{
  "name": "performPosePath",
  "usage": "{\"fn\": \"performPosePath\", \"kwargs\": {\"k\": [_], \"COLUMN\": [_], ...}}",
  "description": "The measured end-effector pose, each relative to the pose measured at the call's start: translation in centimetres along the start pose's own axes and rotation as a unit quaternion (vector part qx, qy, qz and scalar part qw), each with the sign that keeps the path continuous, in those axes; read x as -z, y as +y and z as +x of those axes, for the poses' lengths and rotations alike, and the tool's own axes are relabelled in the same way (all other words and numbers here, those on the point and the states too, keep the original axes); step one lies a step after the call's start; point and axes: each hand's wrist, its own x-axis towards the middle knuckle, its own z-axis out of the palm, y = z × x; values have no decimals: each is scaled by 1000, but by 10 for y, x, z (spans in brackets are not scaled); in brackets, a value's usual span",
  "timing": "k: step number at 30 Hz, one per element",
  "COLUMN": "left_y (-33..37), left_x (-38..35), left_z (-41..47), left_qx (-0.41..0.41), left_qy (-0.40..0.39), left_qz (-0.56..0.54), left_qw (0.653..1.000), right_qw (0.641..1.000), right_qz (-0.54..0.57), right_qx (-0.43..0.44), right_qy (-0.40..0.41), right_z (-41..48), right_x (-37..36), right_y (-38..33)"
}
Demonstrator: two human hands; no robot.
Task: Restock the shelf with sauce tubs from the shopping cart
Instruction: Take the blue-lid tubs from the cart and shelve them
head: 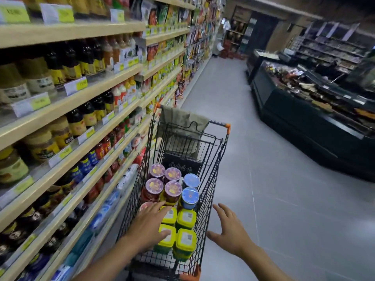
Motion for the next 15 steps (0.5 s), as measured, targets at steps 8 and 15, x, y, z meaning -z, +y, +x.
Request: {"fn": "performPosePath", "kwargs": {"k": [8,15], "left_y": [-1,11], "left_x": [-3,-5], "left_z": [65,140], "left_qx": [34,77], "left_qy": [-20,-52], "left_qz": [2,-4], "left_qw": [999,996], "right_qw": [999,994], "right_qz": [3,11], "right_qx": [32,81], "right_qy": [-32,-78], "right_z": [80,176], "right_x": [5,19], "right_y": [30,66]}}
